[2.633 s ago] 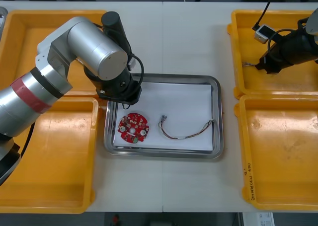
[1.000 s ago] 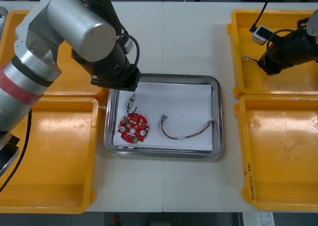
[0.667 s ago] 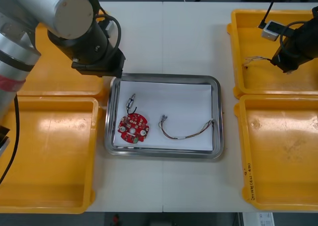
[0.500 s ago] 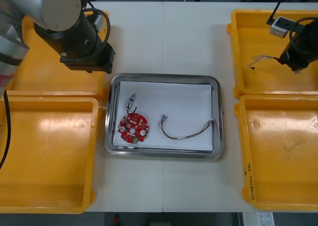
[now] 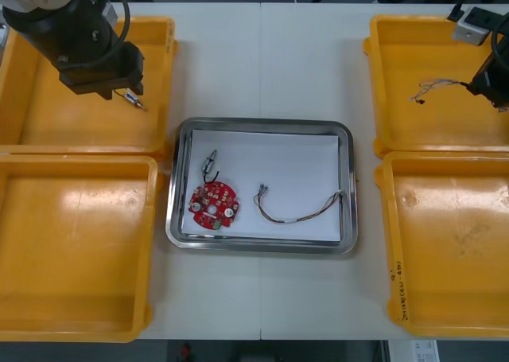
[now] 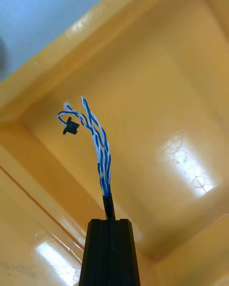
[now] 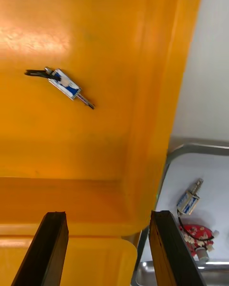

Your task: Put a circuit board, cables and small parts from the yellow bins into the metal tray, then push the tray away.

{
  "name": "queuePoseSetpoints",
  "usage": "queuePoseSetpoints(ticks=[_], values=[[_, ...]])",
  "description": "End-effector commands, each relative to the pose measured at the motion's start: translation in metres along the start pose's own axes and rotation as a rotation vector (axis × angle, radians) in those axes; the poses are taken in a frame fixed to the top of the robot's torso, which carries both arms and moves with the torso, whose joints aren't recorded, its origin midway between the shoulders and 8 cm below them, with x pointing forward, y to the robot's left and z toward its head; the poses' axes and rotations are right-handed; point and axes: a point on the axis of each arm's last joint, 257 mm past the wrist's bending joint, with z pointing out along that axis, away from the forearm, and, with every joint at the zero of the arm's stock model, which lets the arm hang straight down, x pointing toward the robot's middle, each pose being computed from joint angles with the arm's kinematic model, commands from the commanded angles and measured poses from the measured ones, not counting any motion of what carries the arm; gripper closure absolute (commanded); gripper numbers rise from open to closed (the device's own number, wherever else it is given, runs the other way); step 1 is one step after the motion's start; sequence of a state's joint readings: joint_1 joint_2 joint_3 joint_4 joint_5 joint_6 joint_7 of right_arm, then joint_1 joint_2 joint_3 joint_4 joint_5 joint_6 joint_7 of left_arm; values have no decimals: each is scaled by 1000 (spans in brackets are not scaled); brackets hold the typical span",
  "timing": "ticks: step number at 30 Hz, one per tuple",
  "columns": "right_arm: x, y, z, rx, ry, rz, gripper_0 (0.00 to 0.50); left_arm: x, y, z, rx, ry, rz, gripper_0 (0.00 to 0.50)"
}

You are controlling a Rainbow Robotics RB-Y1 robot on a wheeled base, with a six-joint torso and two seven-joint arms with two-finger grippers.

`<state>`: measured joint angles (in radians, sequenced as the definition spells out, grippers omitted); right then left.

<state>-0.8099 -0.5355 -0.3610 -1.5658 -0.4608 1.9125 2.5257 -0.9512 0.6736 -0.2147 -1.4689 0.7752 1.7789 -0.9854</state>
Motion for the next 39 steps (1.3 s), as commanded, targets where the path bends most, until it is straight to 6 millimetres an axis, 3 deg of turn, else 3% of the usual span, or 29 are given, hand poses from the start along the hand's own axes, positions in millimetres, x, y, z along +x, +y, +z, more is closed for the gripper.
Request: queuePoseSetpoints(ticks=[1,6,12,24,29,39], values=[[-4,-5,-27,81,-32,-62,500,-46,16,-28,-15,-109,-114,0],[-19,13,-41,124,-75,-165,500,-61,24,-23,-15,-124,-187,0],[-30,41,-44,110,-93,-269,500,-71,27,-15,-24,-127,-301,0],[-75,98,-44,43,-140,-365,500,-71,23,7,-39,-113,-502,0],[-99,139,-34,-32,-155,-409,500,-68,14,18,-24,-93,-553,0],[-137,192,-8,-60,-178,-501,500,-65,6,41,26,-61,-665,0]])
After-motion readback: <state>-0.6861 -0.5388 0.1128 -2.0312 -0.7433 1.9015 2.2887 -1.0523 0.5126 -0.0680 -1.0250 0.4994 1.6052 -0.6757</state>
